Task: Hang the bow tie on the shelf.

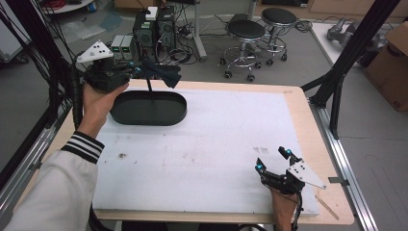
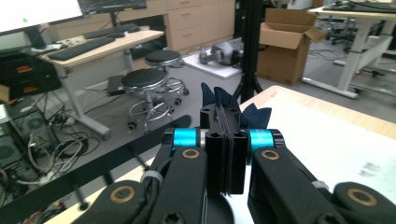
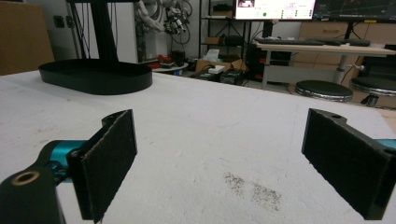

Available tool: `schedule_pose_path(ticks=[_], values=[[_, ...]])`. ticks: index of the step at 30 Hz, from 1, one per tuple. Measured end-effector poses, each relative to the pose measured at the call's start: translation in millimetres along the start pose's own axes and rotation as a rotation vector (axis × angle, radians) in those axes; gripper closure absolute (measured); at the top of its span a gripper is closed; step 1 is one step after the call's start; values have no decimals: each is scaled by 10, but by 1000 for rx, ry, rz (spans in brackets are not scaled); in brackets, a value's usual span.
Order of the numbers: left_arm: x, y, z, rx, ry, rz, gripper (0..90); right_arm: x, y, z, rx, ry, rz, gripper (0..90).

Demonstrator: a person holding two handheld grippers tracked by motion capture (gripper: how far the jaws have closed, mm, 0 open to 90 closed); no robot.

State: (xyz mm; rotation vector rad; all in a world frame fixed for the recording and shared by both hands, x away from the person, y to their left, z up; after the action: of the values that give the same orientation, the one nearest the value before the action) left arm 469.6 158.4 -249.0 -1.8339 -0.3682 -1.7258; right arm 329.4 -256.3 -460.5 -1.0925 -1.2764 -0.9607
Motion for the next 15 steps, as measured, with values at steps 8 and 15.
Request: schedule_pose_path(ticks=[8, 15], values=[[-3, 16, 230, 61, -3, -3, 890, 0, 3, -1, 0, -5, 0, 94], [-102, 99, 348, 89, -10, 26, 890, -1, 0, 0, -1, -6, 1, 93]])
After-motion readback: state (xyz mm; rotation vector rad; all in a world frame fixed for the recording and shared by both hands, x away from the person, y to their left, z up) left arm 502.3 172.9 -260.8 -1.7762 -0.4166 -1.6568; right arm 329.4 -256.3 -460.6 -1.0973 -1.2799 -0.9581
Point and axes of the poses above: each handheld gripper's, and its own axes: y roughly forward along the jaws, x roughly out of its top, z roughly to its left, the point moved 9 cm from there along y, roughly forward along the jaws, and after that the axes turned 13 degrees about -x, right-handed, at the moved point
